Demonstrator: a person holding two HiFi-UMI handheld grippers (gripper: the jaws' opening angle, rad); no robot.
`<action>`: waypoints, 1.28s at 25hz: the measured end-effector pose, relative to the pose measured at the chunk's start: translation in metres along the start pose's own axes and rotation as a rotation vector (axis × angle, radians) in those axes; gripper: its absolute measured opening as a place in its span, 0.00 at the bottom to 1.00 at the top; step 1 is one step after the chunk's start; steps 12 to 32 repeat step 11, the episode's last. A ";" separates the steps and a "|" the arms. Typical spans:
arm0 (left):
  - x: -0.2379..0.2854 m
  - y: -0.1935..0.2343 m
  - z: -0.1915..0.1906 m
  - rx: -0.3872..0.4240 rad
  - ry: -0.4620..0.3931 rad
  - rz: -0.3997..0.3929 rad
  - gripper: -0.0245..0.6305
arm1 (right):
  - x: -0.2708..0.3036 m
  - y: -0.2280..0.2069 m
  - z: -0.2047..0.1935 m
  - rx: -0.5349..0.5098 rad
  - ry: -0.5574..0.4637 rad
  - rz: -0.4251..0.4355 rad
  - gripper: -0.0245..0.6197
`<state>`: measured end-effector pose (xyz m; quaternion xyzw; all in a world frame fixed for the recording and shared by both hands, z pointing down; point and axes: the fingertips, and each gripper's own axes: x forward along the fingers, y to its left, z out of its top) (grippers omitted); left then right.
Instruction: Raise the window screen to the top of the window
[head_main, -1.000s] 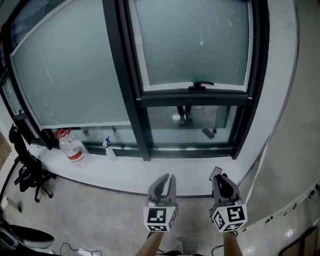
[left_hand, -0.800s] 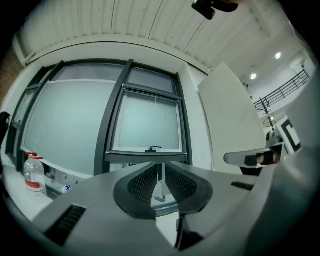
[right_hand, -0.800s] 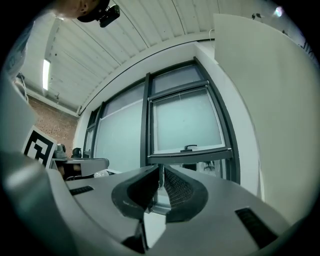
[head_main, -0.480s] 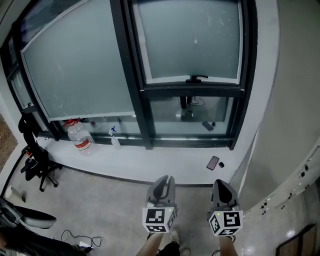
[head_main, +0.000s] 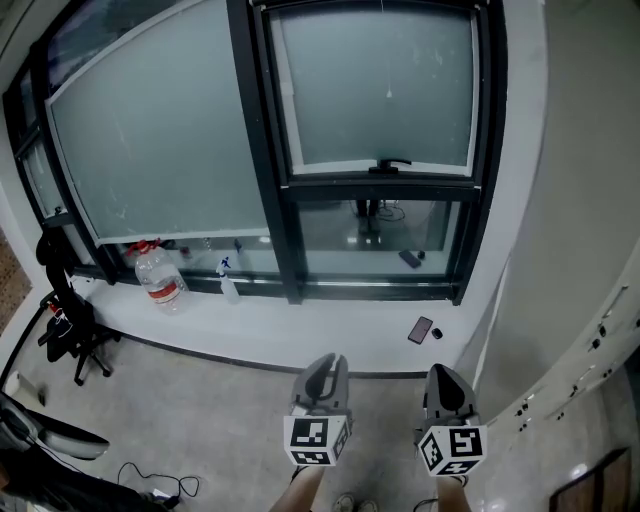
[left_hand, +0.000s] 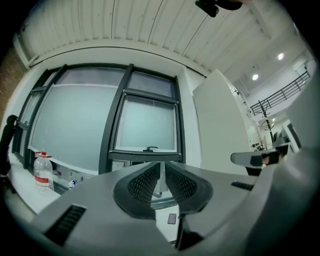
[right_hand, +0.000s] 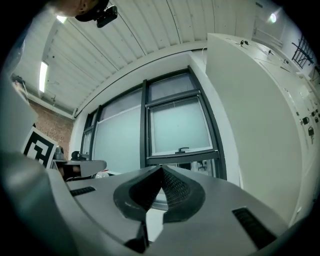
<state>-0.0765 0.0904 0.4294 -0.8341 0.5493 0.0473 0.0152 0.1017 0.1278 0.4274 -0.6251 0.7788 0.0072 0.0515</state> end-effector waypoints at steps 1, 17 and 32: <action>-0.001 0.000 0.001 0.000 -0.002 -0.004 0.12 | -0.001 0.002 0.001 -0.012 -0.002 0.001 0.05; -0.002 0.007 0.010 0.001 -0.019 -0.022 0.12 | 0.005 0.020 0.011 -0.017 -0.020 0.018 0.05; -0.002 0.007 0.010 0.001 -0.019 -0.022 0.12 | 0.005 0.020 0.011 -0.017 -0.020 0.018 0.05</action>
